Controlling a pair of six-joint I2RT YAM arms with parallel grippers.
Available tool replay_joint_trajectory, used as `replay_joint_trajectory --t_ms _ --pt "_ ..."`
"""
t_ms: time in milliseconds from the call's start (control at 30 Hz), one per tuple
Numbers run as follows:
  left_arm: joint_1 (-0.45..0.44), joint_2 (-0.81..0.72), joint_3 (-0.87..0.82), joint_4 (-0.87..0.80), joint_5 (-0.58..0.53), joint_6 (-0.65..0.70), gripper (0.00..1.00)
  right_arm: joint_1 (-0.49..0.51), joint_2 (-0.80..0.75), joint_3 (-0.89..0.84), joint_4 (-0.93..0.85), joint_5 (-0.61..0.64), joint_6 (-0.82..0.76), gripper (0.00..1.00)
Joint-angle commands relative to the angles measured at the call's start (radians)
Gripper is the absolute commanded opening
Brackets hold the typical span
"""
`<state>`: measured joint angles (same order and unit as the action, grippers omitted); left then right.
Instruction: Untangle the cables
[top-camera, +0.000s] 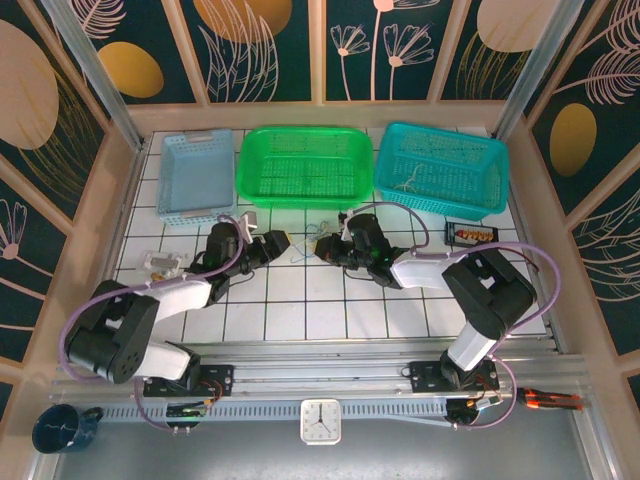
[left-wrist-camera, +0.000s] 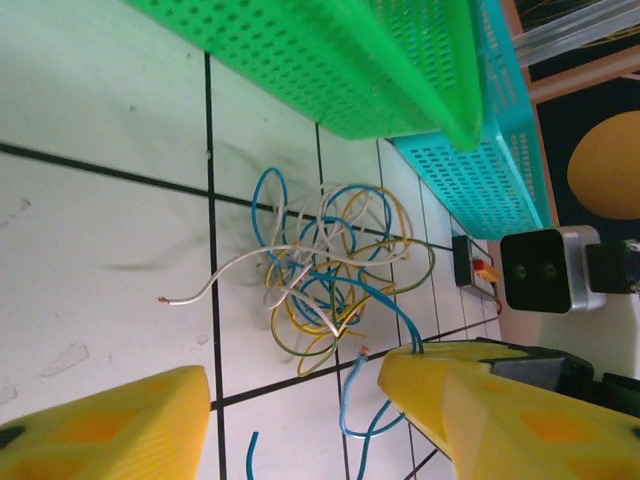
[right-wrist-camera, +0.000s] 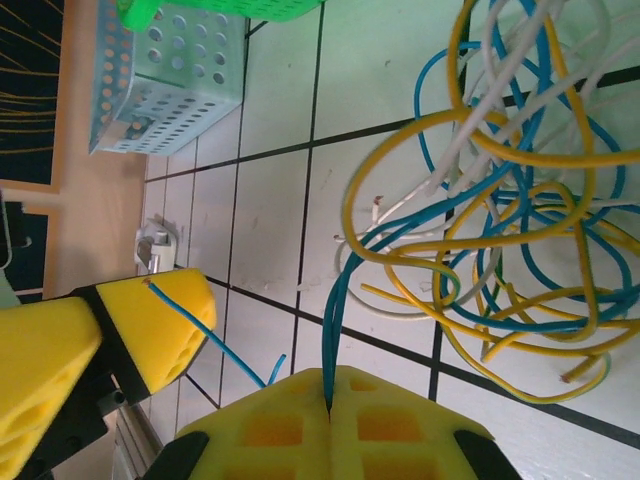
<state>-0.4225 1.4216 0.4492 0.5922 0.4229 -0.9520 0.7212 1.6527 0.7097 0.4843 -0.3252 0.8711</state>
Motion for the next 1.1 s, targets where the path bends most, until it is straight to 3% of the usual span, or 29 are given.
replay_joint_trajectory --t_ms 0,200,767,1000,1067 --pt "0.007 0.054 0.044 0.096 0.072 -0.007 0.56 -0.003 0.013 -0.012 0.048 -0.017 0.007 0.0" --pt "0.005 0.111 0.069 0.141 0.096 -0.019 0.42 -0.004 0.013 -0.016 0.05 -0.02 0.003 0.0" --pt "0.005 0.158 0.04 0.217 0.099 -0.038 0.21 -0.003 0.013 -0.016 0.052 -0.023 -0.001 0.0" --pt "0.005 0.157 0.034 0.236 0.102 -0.041 0.0 -0.004 0.017 -0.019 0.066 -0.024 0.001 0.0" --pt "0.006 0.149 0.035 0.235 0.1 -0.042 0.0 -0.003 0.014 -0.021 0.063 -0.022 -0.003 0.01"
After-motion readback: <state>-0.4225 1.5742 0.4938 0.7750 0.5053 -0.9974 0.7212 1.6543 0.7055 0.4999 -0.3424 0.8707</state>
